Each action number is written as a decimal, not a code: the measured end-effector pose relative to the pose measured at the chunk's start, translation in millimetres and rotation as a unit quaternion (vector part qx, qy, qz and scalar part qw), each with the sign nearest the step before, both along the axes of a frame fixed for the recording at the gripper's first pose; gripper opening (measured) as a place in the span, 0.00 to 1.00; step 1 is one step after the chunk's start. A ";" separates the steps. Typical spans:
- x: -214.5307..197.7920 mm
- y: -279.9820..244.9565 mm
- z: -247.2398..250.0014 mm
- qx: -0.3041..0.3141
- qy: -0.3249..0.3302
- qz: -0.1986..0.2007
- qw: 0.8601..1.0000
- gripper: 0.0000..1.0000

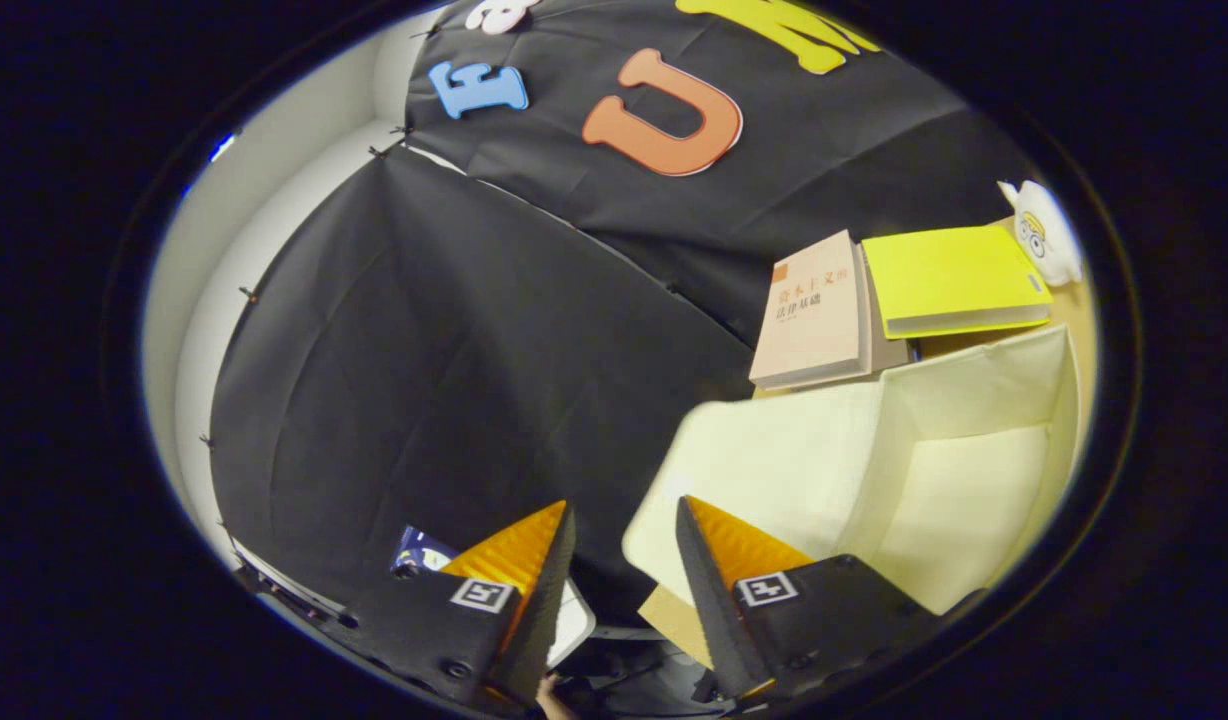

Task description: Open the storage box then place both shoes into the box .Put the left shoe in first, then the right shoe, with the right side of both shoes facing outward in a uniform manner.

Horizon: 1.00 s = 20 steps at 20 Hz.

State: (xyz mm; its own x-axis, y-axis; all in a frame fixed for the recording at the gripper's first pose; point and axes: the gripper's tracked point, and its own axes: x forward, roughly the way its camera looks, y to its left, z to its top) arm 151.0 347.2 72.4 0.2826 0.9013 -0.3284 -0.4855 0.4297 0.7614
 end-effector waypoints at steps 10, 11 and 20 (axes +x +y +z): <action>-7.9 -63.2 -28.3 -0.105 -0.069 -0.061 0.990 1.00; -8.6 -75.0 -29.9 -0.121 -0.083 -0.072 0.987 1.00; -20.4 -199.0 -47.1 -0.212 -0.135 -0.149 0.956 1.00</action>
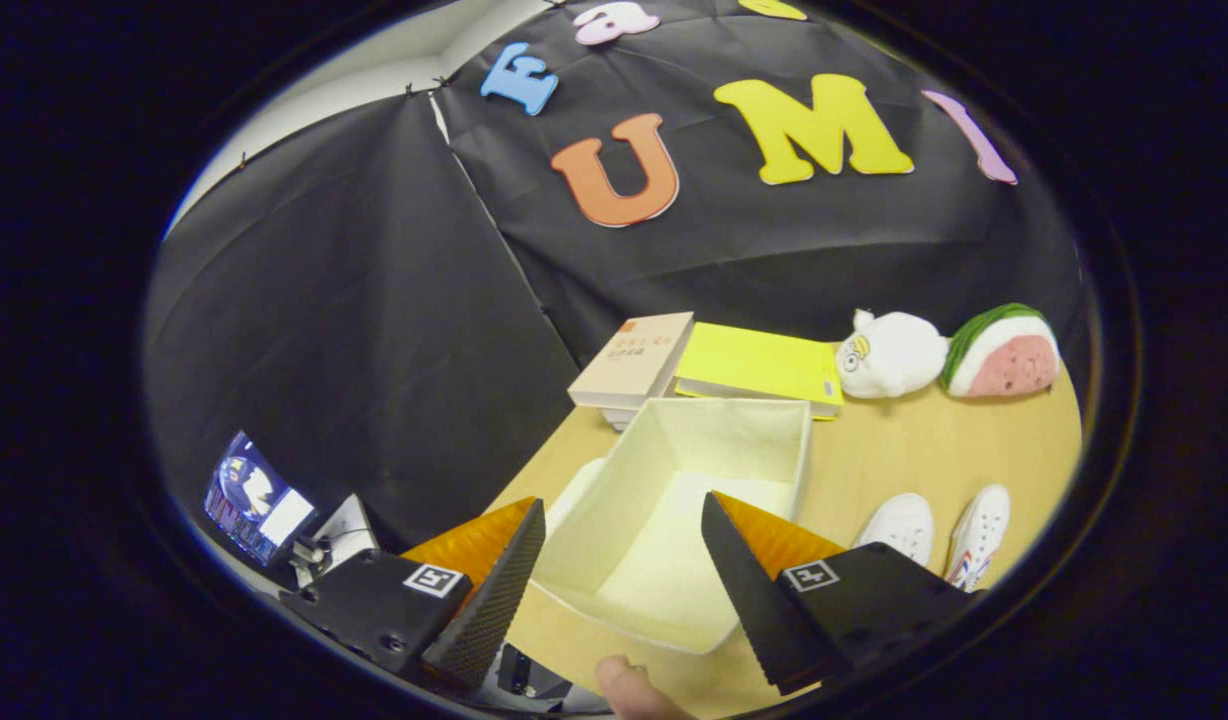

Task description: Open the storage box then place both shoes into the box .Put the left shoe in first, then the right shoe, with the right side of both shoes facing outward in a uniform manner.

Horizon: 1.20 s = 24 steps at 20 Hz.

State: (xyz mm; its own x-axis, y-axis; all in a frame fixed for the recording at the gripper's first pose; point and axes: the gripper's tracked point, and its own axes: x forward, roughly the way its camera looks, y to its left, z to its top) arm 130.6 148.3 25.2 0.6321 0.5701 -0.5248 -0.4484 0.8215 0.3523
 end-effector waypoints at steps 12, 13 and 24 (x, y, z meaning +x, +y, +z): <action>13.9 -166.0 -121.8 -0.150 0.078 -0.116 0.979 1.00; 14.5 -176.0 -133.8 -0.159 0.090 -0.120 0.976 1.00; 34.9 -210.8 -222.4 -0.183 0.213 -0.071 0.957 0.84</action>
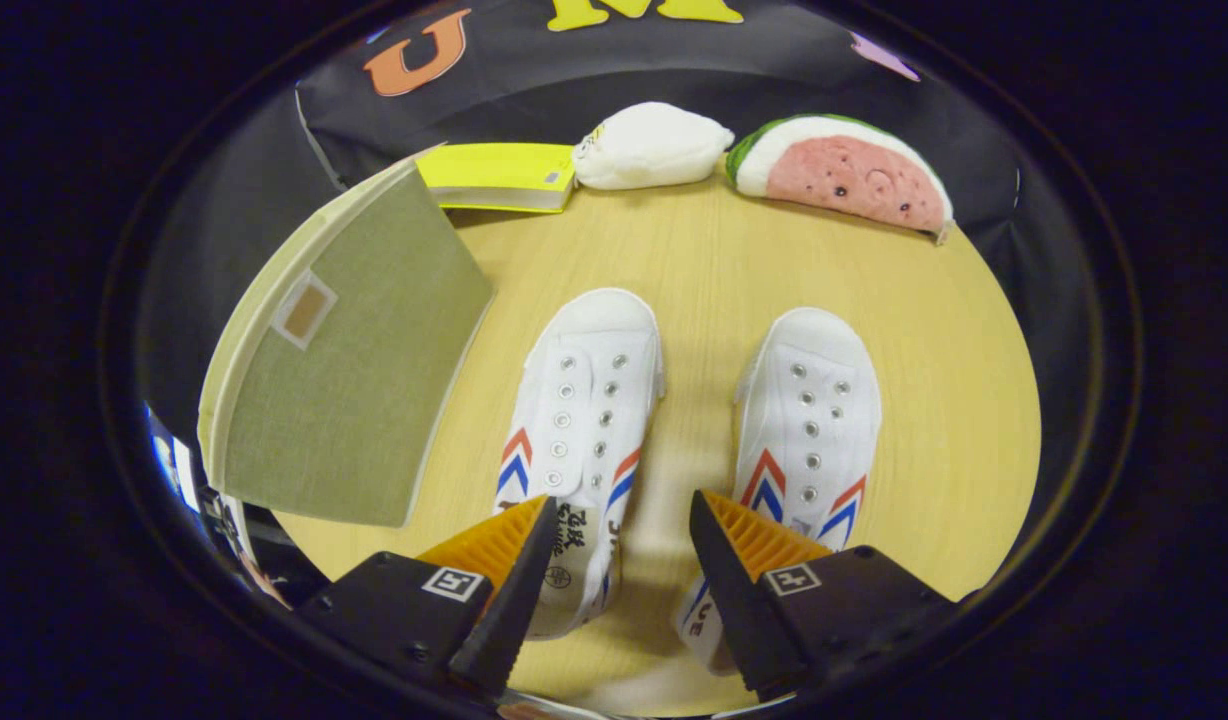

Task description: Open the storage box then place both shoes into the box .Put the left shoe in first, then the right shoe, with the right side of both shoes facing outward in a uniform manner.

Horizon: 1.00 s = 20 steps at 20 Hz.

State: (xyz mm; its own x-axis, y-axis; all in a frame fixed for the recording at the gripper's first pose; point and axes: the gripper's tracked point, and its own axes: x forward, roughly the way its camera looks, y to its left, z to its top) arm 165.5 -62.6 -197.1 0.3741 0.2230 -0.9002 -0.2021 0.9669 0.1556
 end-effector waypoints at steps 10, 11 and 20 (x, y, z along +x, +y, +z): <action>4.7 15.1 -21.9 0.107 0.023 0.012 0.994 0.15; 6.1 15.0 -21.1 0.119 0.027 0.002 0.993 0.12; -19.7 23.8 -5.5 0.173 0.010 -0.053 0.983 0.06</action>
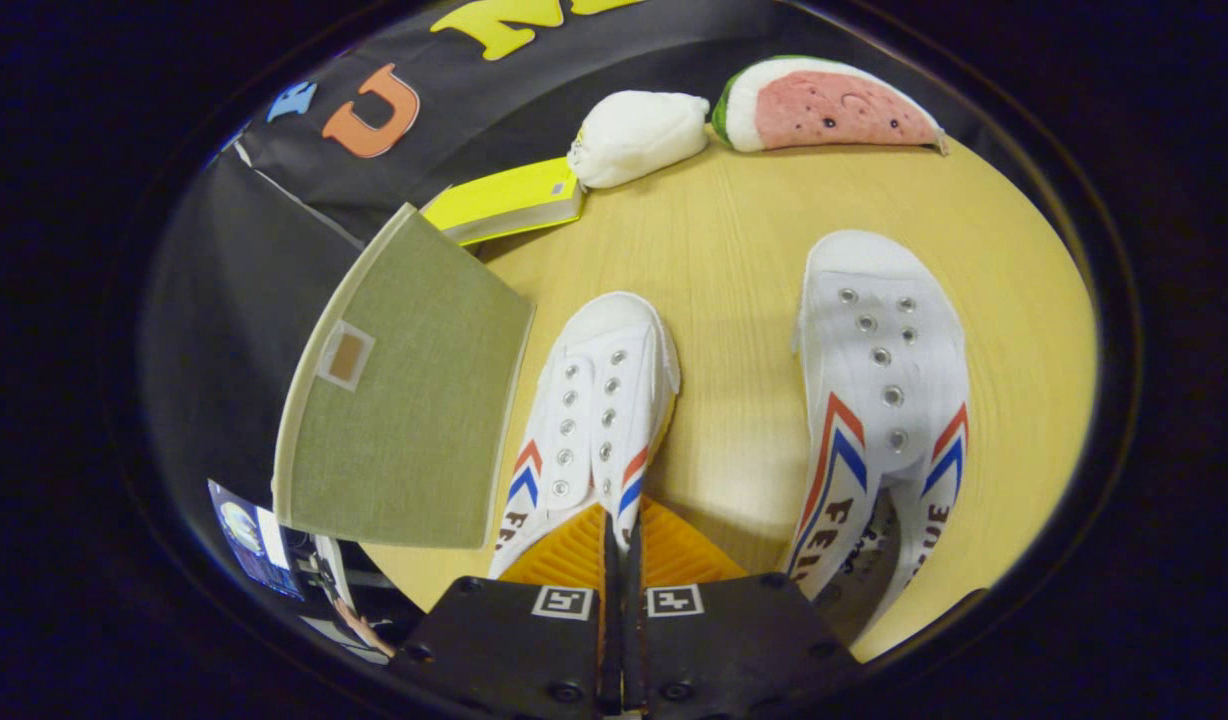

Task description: Open the storage box then place both shoes into the box .Put the left shoe in first, then the right shoe, with the right side of both shoes facing outward in a uniform manner.

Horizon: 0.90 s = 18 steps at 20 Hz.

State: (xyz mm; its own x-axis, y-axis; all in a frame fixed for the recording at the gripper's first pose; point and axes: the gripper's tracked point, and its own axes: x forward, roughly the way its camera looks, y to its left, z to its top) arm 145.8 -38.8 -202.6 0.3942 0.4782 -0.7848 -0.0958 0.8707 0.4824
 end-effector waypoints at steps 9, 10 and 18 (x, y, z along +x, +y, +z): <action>-38.3 30.3 102.6 0.026 -0.095 -0.056 0.994 0.06; -41.4 37.8 117.0 0.027 -0.109 -0.056 0.992 0.06; -40.4 128.5 196.0 0.018 -0.154 -0.038 0.987 0.06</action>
State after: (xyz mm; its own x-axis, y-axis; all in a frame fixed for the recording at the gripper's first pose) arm 105.5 89.7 -6.6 0.6474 0.4630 -0.6053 -0.1781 0.8642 0.4706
